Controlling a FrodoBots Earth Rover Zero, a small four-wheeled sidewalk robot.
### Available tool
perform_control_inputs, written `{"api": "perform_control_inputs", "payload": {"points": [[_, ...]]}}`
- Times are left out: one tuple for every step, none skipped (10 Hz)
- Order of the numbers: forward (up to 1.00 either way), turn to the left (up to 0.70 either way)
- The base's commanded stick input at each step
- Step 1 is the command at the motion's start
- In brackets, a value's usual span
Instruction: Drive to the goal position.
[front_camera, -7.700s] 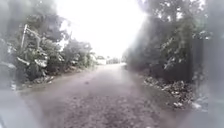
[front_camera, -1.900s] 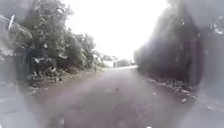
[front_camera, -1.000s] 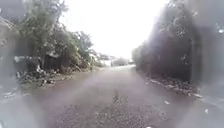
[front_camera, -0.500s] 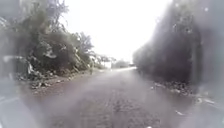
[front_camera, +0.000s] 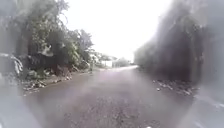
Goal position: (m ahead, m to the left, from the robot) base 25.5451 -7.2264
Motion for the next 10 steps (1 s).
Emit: {"api": "perform_control_inputs", "payload": {"points": [[0.70,0.00],[0.70,0.00],[0.70,0.00],[0.70,0.00],[0.70,0.00],[0.70,-0.35],[0.70,-0.35],[0.70,-0.35],[0.70,-0.35],[0.70,-0.35]]}}
